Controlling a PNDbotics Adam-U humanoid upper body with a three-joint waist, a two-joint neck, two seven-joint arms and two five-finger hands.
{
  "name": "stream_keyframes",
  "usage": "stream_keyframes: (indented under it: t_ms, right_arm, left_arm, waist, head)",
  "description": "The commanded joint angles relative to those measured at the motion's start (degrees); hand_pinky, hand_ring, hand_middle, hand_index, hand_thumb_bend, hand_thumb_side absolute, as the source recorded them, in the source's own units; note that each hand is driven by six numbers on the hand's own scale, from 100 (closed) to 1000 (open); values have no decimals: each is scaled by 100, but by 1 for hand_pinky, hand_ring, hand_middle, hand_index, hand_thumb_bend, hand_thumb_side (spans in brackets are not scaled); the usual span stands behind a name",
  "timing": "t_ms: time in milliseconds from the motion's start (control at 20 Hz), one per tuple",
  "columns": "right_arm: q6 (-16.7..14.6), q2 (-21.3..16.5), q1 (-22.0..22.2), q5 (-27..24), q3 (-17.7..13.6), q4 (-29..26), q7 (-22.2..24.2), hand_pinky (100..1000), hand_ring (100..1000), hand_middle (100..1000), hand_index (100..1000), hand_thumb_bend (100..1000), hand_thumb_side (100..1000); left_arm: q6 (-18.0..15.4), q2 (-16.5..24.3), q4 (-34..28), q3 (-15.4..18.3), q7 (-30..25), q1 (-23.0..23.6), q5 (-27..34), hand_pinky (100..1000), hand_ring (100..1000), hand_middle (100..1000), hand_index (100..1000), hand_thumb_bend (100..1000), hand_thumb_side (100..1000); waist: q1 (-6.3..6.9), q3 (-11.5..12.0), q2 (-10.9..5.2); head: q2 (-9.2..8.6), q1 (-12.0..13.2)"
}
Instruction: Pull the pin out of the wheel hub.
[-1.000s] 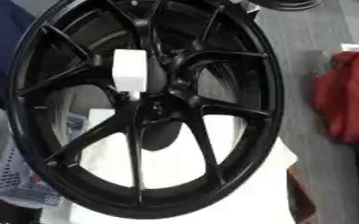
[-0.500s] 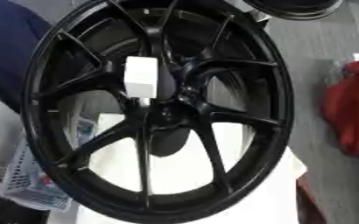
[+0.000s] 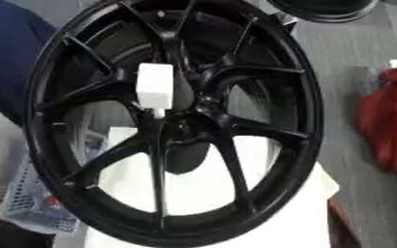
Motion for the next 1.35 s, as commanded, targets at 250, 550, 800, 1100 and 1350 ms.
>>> stream_keyframes:
  t_ms: [250,550,800,1100,1350]
  right_arm:
    - [12,-137,-45,-54,-85,-323,-196,877,891,839,900,100,100]
    - [-157,-32,-125,-220,-9,-1018,-512,838,816,744,853,100,267]
    - [-410,205,-224,-856,283,-2378,-1279,812,763,666,842,100,428]
    - [-725,570,-451,-1594,853,-3614,-1931,795,736,635,815,100,498]
    - [-1192,875,-722,-1827,1230,-3667,-2471,793,739,660,829,100,529]
  left_arm:
    - [-1,75,-117,50,8,-23,22,824,604,737,888,180,841]
    - [-9,74,-117,47,2,-24,21,824,604,737,887,178,840]
    - [-13,59,-117,35,-12,-39,33,824,604,737,887,178,840]
    - [-8,31,-117,18,-34,-65,56,824,605,737,887,178,838]
    - [-28,8,-117,13,-38,-74,73,823,605,738,888,178,839]
  waist:
    - [16,-27,-176]
    - [30,-26,-175]
    - [42,6,-170]
    - [59,63,-165]
    - [85,92,-161]
  head:
    - [-17,-30]
    - [-42,-52]
    - [-96,-119]
    - [-147,-209]
    - [-166,-256]
